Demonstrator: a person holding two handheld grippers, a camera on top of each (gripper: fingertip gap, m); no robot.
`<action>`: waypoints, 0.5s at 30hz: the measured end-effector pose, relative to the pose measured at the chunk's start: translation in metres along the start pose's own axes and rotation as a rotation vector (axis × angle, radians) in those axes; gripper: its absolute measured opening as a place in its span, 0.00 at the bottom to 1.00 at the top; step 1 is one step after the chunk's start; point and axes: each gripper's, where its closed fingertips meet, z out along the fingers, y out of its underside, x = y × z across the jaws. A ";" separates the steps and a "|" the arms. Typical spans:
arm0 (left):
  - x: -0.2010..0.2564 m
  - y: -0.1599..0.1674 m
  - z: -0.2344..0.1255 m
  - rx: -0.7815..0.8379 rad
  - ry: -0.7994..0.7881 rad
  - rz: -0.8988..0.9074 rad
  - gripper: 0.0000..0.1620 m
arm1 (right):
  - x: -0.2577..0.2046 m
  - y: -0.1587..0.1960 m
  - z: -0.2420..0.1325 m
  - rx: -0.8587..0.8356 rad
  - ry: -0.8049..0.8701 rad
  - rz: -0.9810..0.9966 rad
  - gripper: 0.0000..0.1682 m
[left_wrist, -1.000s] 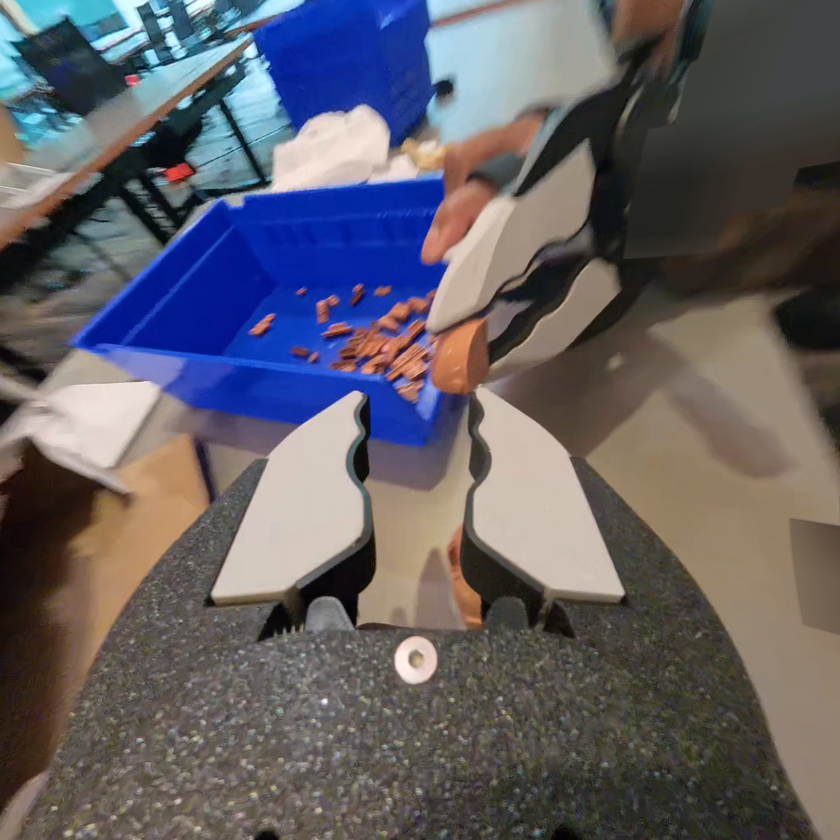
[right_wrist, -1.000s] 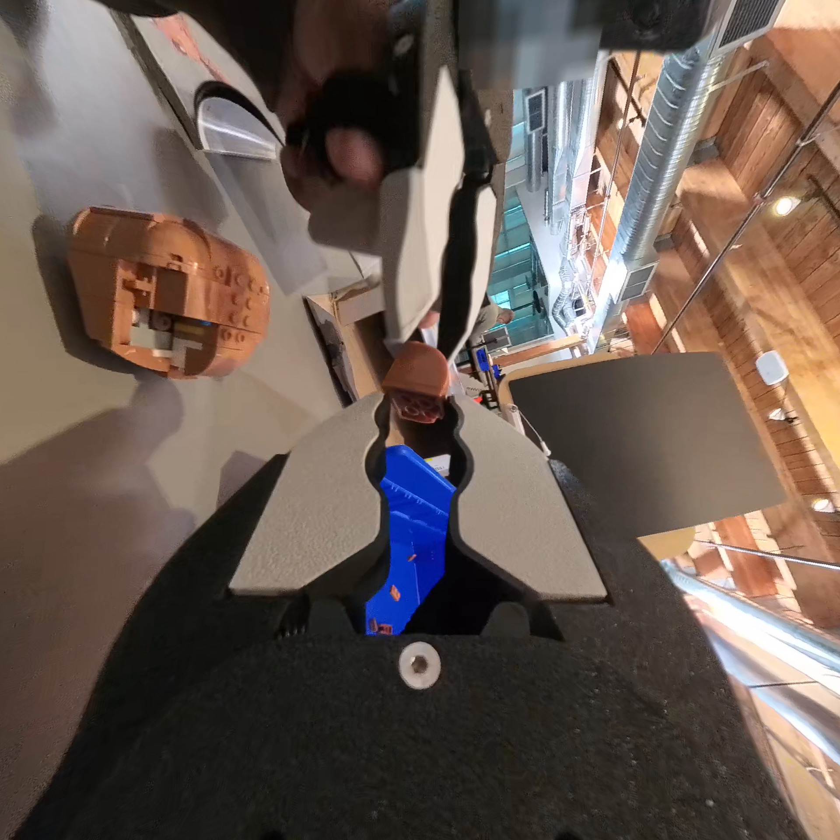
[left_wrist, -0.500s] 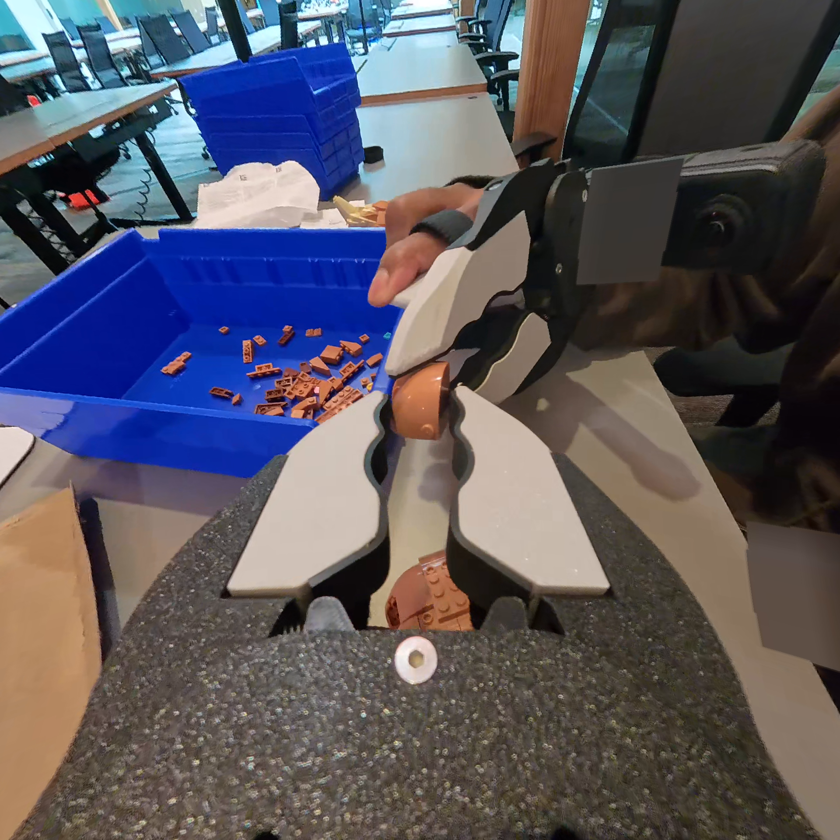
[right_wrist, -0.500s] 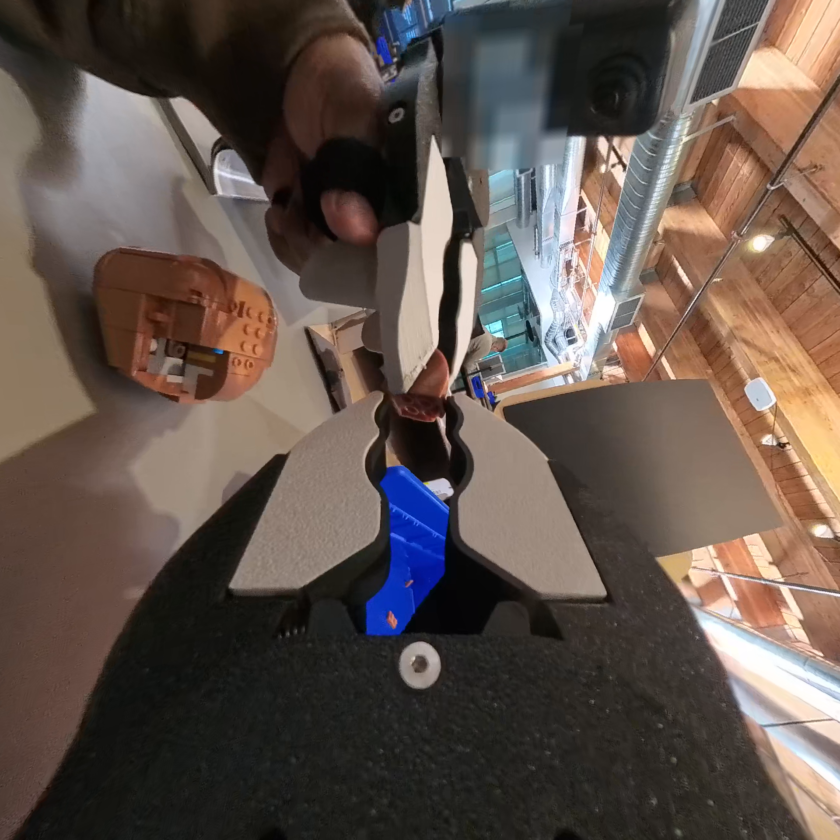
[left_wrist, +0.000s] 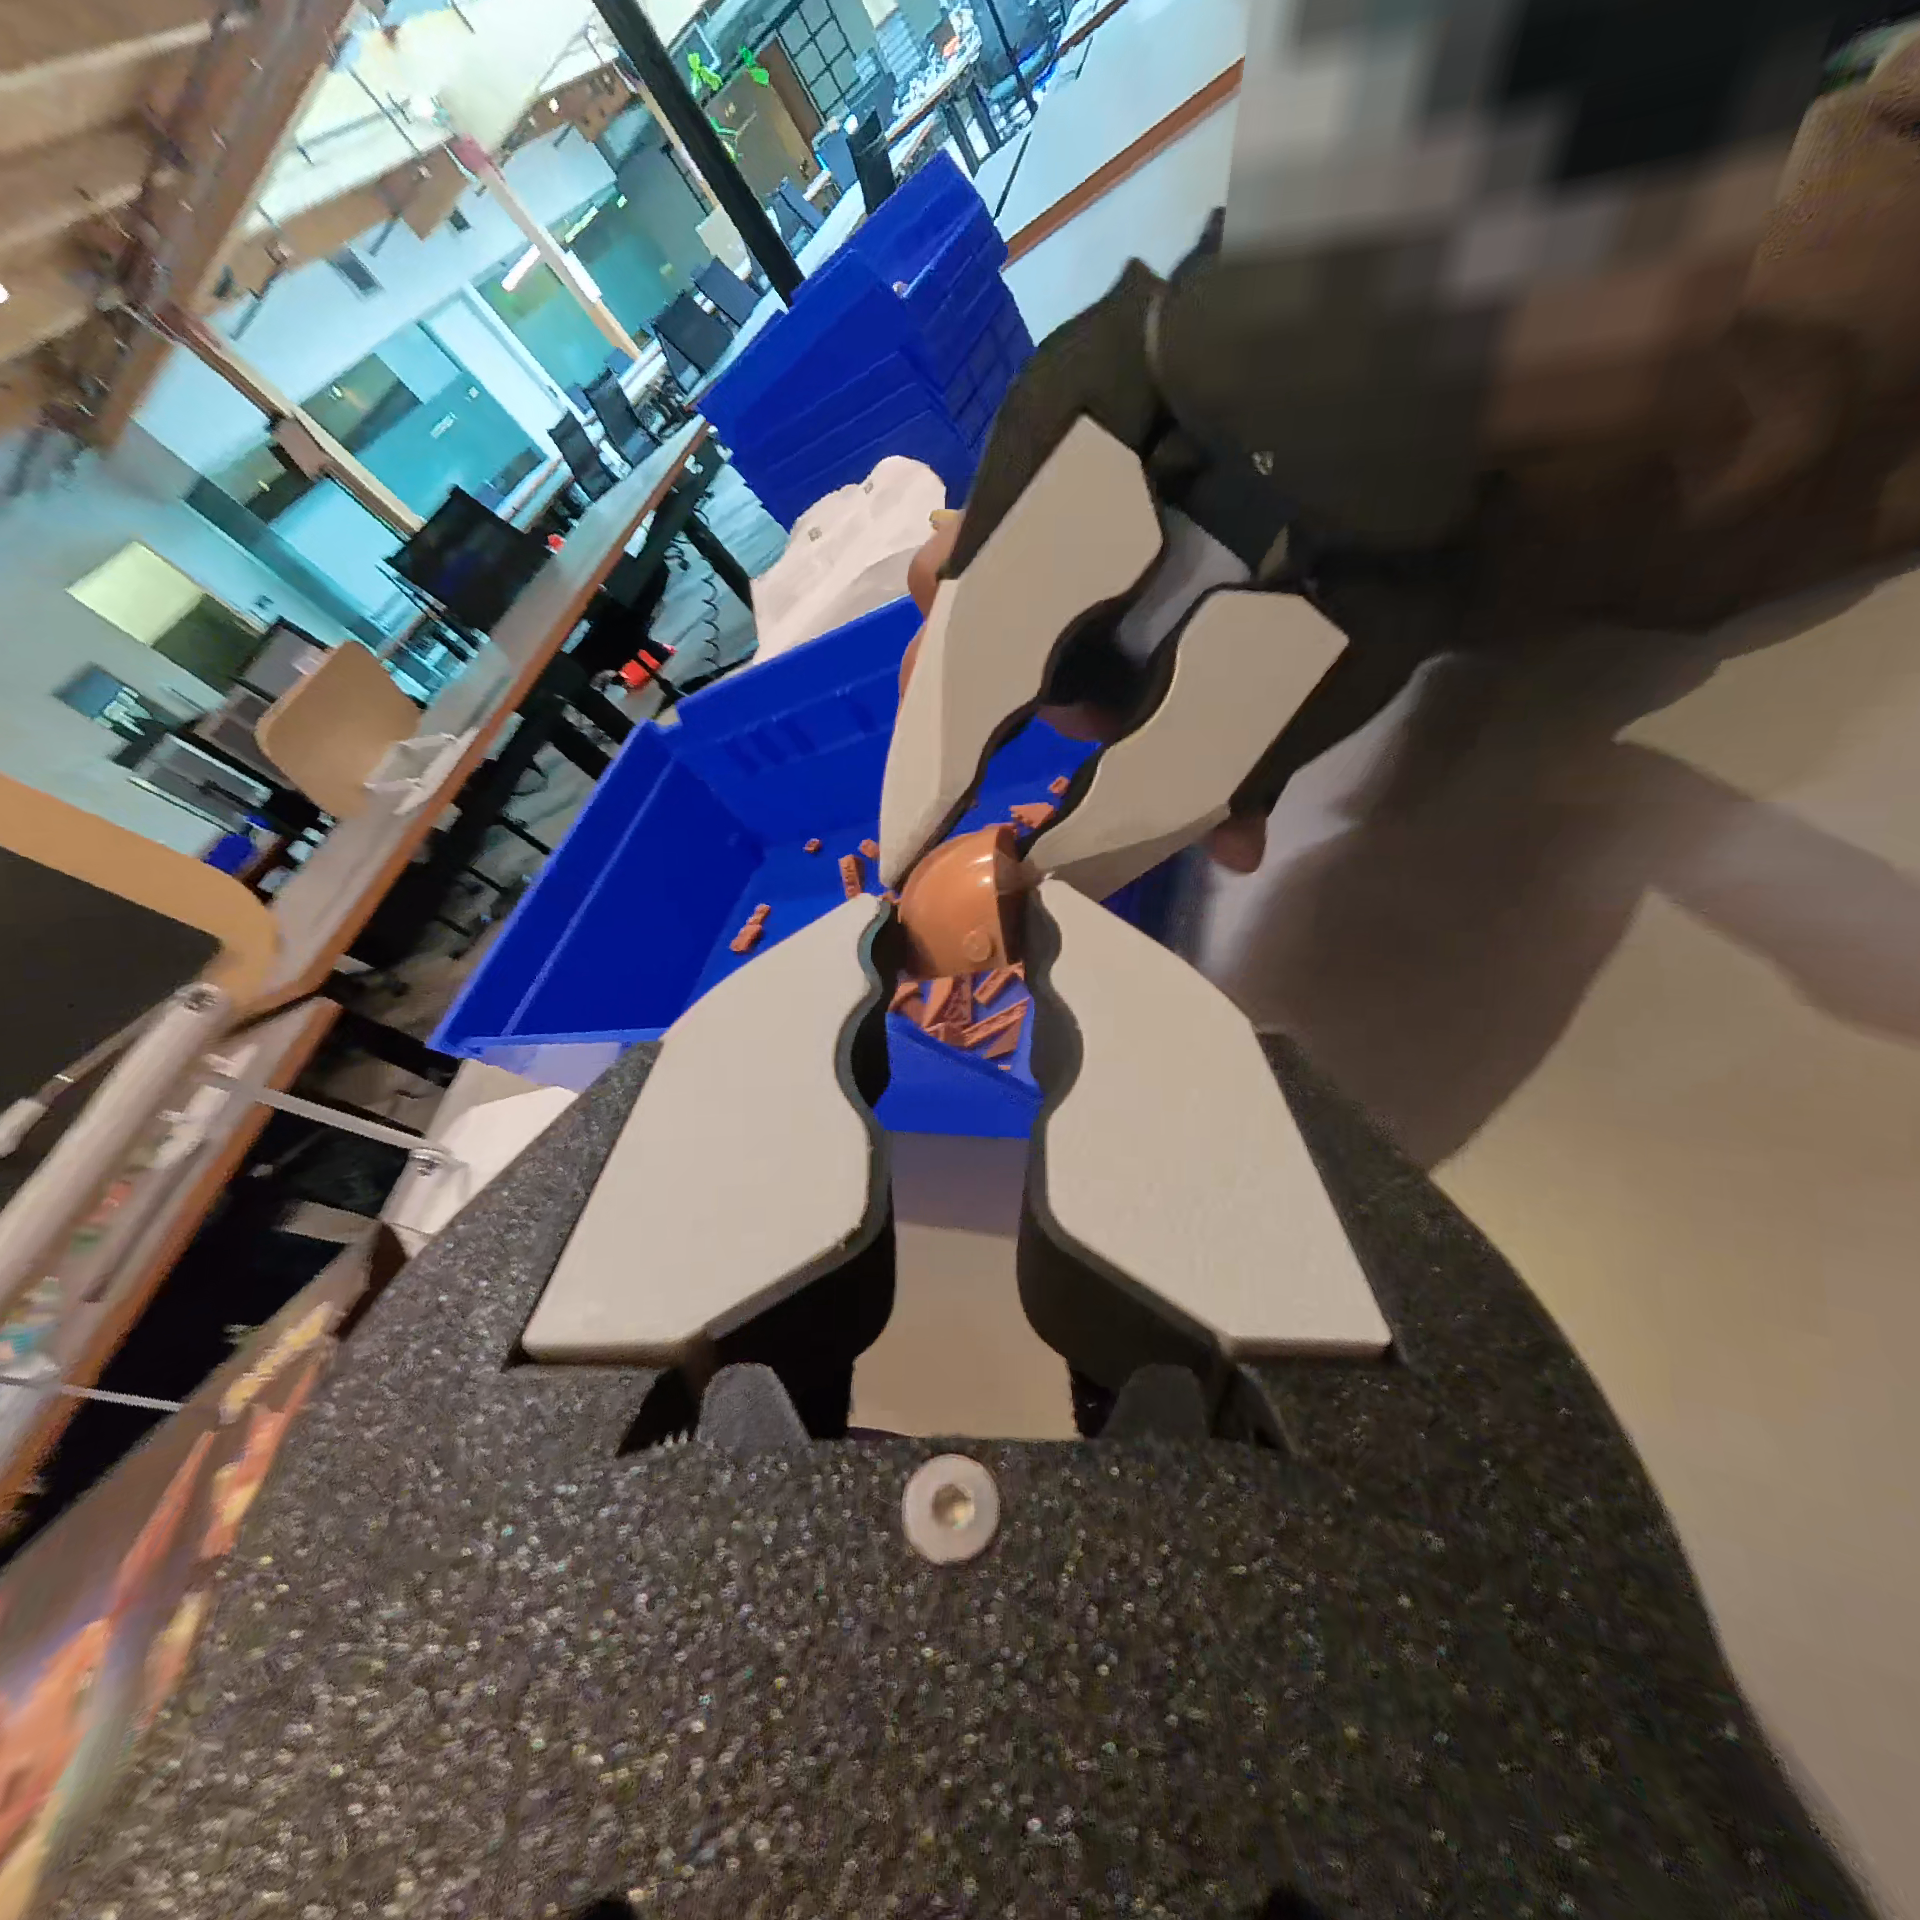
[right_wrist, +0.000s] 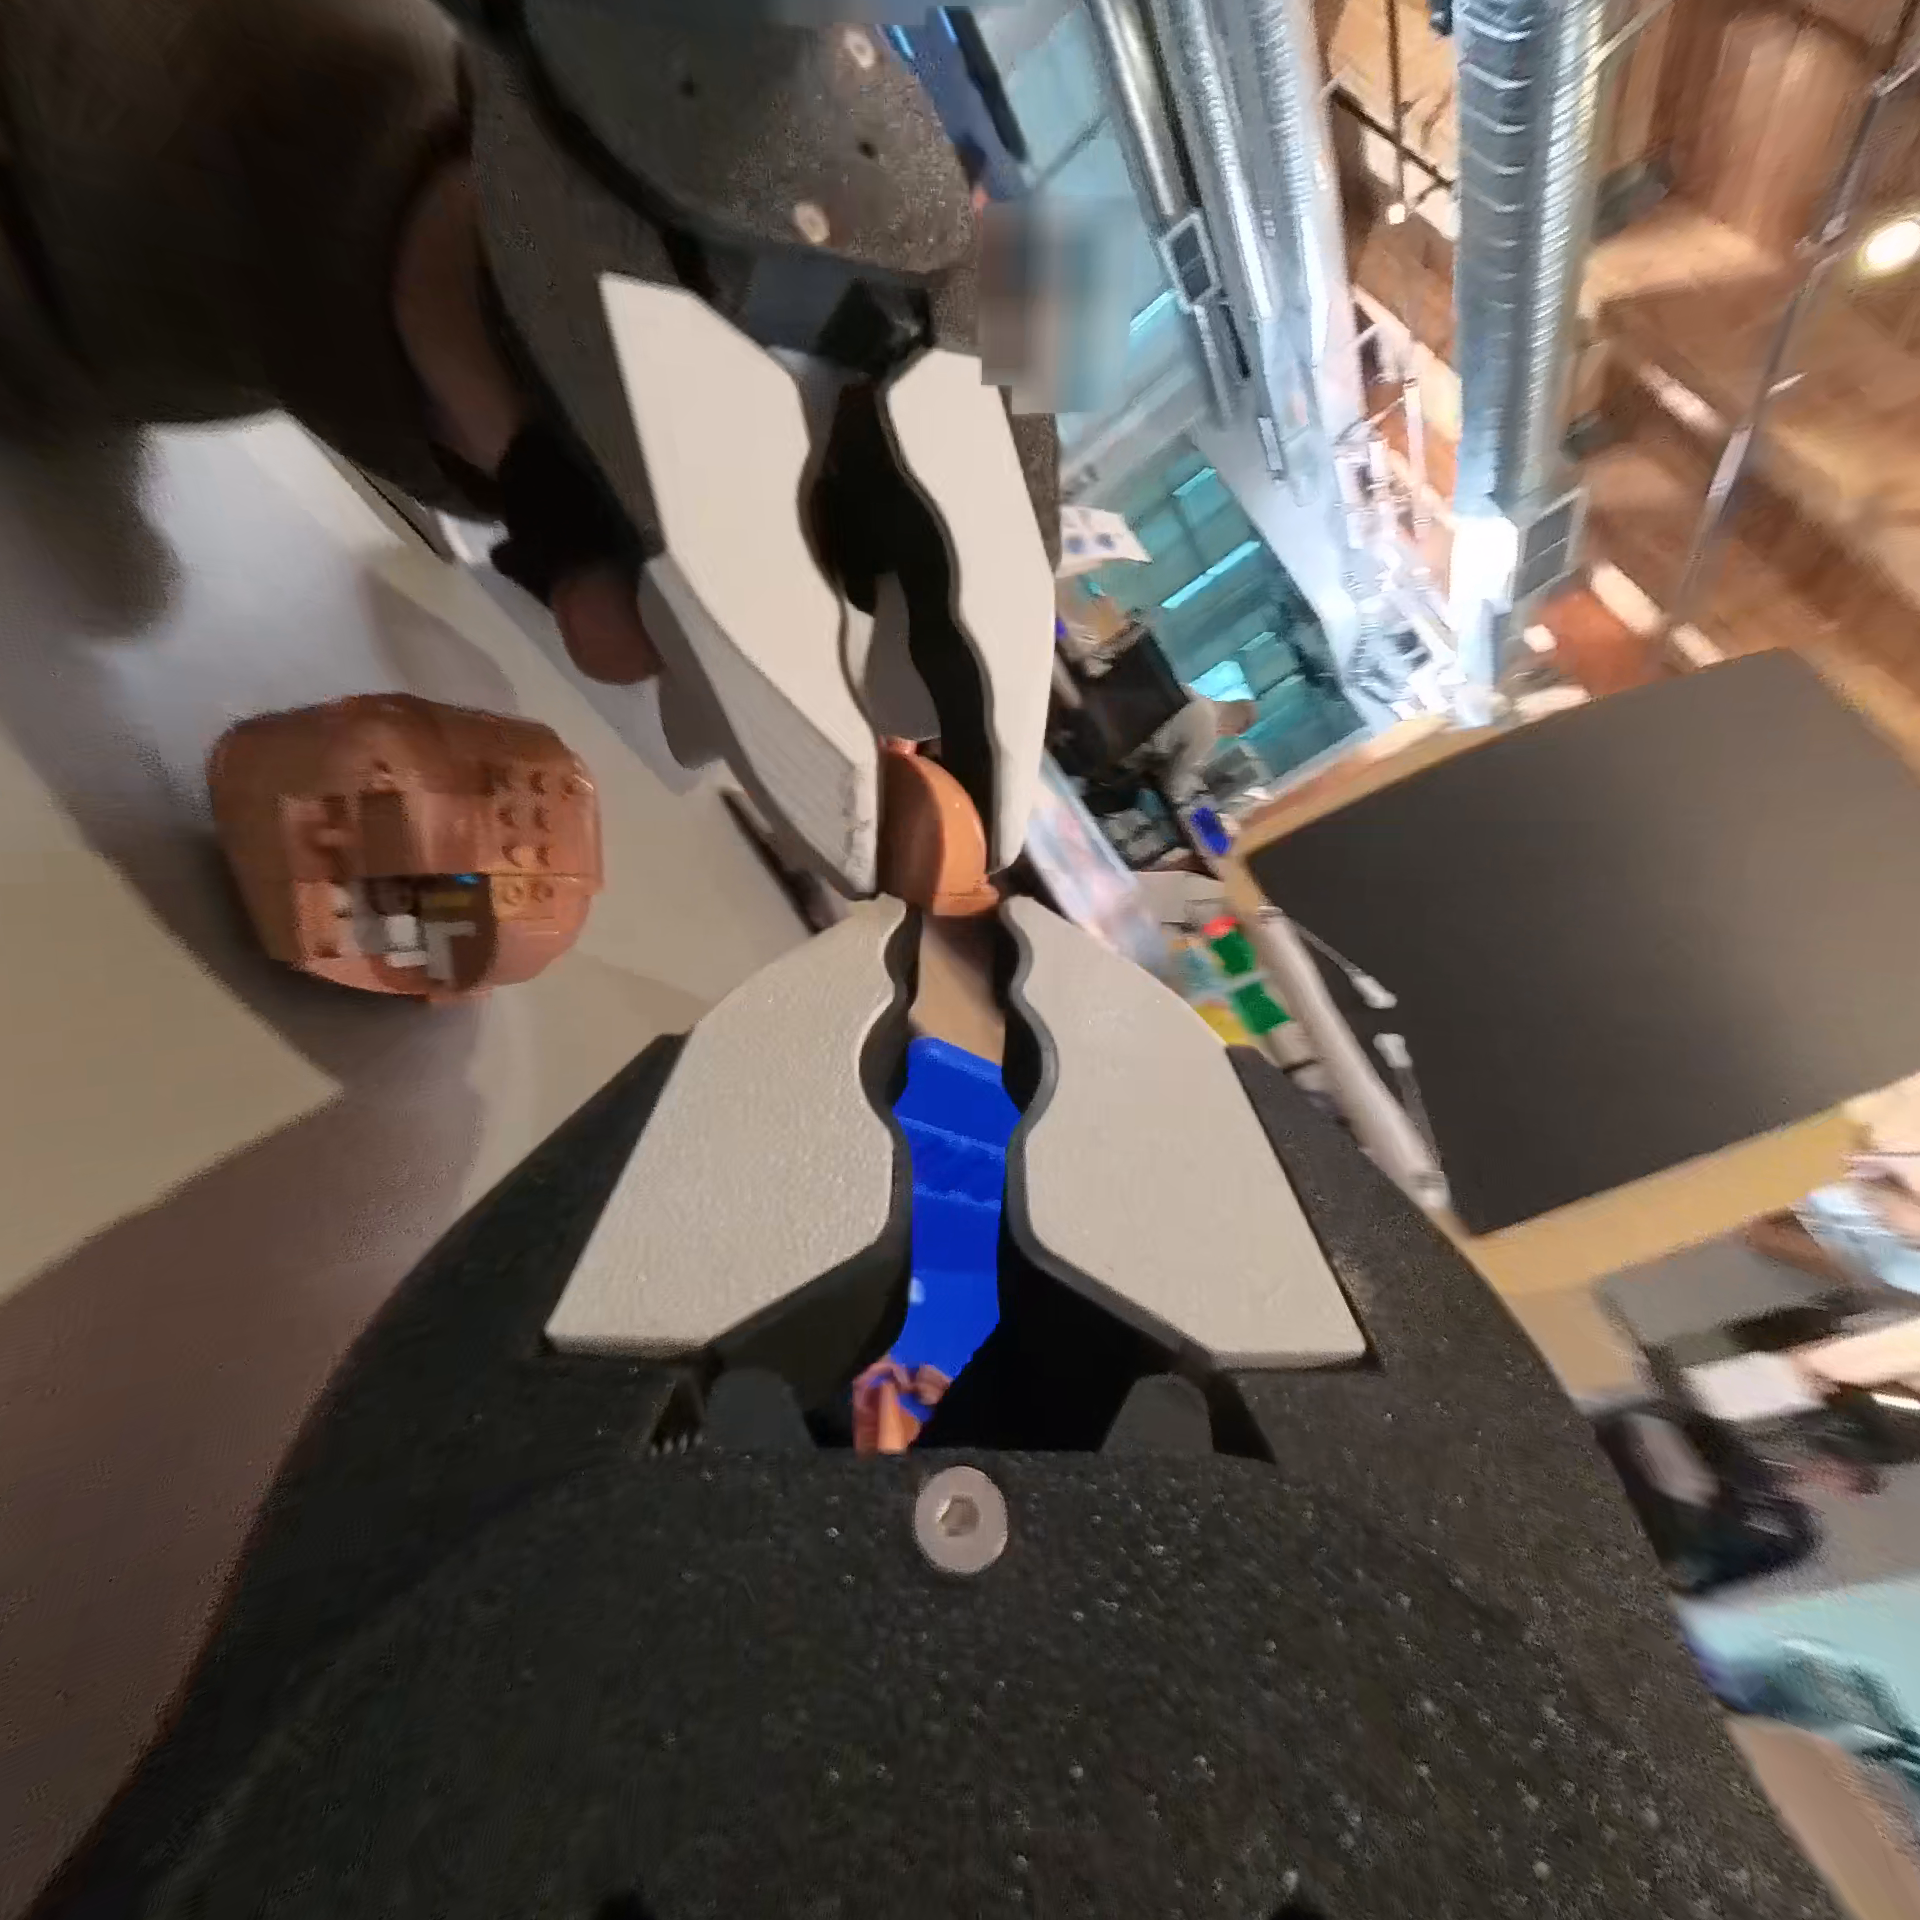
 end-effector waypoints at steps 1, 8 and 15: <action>0.000 0.001 -0.001 -0.001 -0.008 0.043 0.14 | -0.002 0.000 0.000 0.014 -0.039 0.061 0.07; -0.002 0.004 -0.004 -0.017 -0.099 0.305 0.14 | -0.002 0.000 -0.004 0.102 -0.353 0.726 0.08; -0.001 0.002 -0.004 -0.029 -0.159 0.472 0.14 | 0.003 -0.014 -0.011 0.248 -0.578 1.209 0.07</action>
